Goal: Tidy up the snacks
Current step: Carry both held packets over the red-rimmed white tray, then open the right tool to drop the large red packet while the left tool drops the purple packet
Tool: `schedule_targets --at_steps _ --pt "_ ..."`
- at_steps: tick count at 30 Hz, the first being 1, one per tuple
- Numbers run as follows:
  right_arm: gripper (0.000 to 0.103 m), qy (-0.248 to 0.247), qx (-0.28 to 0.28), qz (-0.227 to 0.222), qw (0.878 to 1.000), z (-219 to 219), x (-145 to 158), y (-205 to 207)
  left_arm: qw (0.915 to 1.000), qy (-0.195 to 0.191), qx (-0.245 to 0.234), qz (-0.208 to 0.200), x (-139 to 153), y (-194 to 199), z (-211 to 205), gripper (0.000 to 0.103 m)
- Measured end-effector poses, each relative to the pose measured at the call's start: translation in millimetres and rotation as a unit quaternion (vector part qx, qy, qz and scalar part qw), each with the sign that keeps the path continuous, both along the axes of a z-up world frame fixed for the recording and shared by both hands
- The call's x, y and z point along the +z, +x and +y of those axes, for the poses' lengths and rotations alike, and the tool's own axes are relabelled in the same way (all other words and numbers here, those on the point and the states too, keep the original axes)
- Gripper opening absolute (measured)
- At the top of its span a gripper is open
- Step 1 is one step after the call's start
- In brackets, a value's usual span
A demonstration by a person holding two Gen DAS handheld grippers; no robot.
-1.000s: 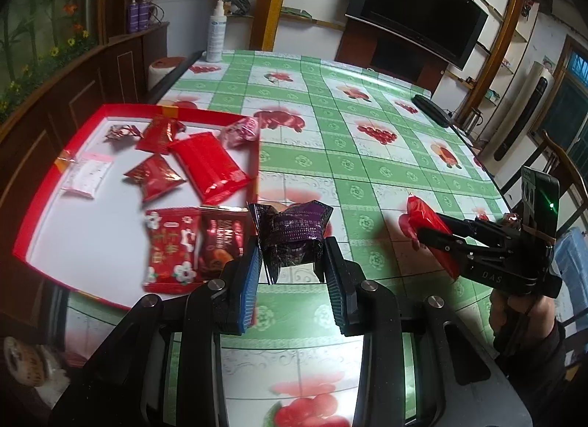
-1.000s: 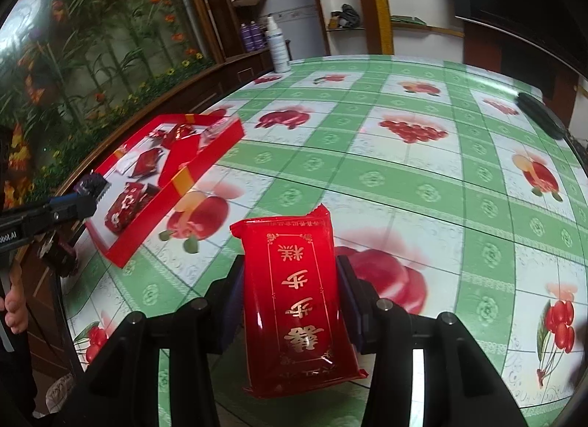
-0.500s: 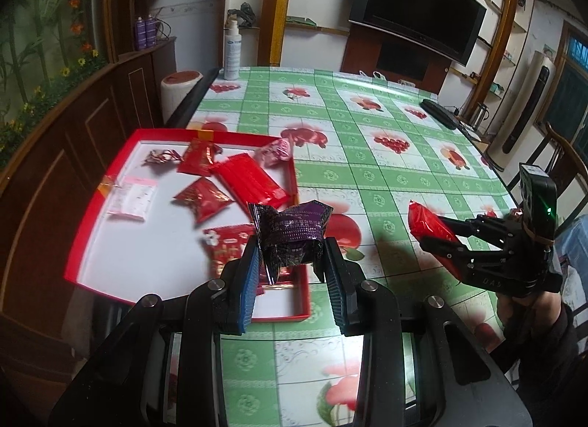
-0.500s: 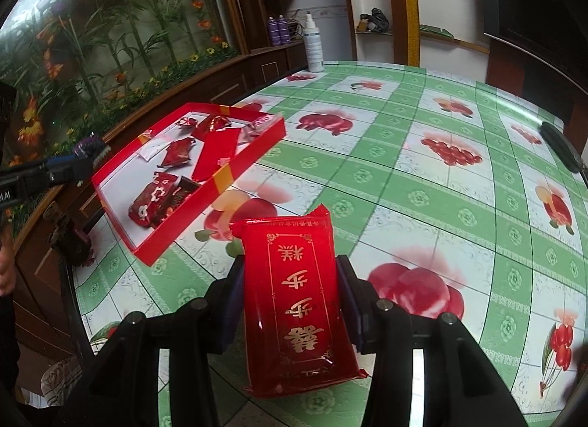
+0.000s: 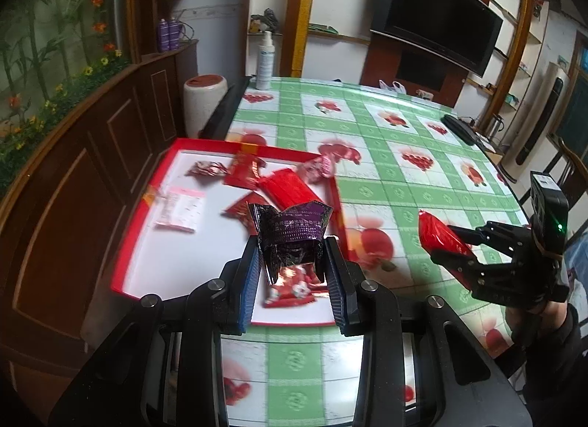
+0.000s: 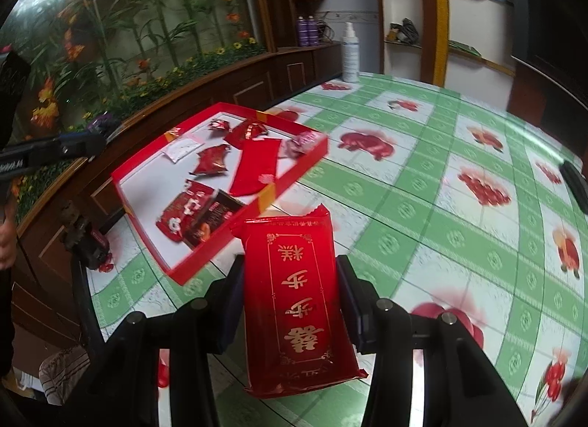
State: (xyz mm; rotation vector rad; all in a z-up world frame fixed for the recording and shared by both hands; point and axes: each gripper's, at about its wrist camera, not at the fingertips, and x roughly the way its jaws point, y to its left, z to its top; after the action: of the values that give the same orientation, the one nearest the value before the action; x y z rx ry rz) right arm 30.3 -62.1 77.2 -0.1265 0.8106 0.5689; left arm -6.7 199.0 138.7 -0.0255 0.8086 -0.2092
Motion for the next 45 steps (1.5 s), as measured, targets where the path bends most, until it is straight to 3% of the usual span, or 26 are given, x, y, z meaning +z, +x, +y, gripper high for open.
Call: schedule_targets --at_steps 15,28,38,45 --pt "0.049 0.004 0.075 0.003 0.997 80 11 11 0.9973 0.040 0.058 0.017 0 32 79 0.033" --pt "0.049 0.004 0.111 0.024 0.994 140 3 25 0.9952 0.061 0.070 0.033 -43 40 128 0.033" --pt "0.049 0.012 0.124 0.024 0.992 173 8 37 0.9950 0.079 0.039 0.046 -56 55 119 0.033" --pt "0.049 0.030 0.131 0.031 0.990 192 2 51 0.9922 0.072 -0.032 0.096 -79 73 107 0.033"
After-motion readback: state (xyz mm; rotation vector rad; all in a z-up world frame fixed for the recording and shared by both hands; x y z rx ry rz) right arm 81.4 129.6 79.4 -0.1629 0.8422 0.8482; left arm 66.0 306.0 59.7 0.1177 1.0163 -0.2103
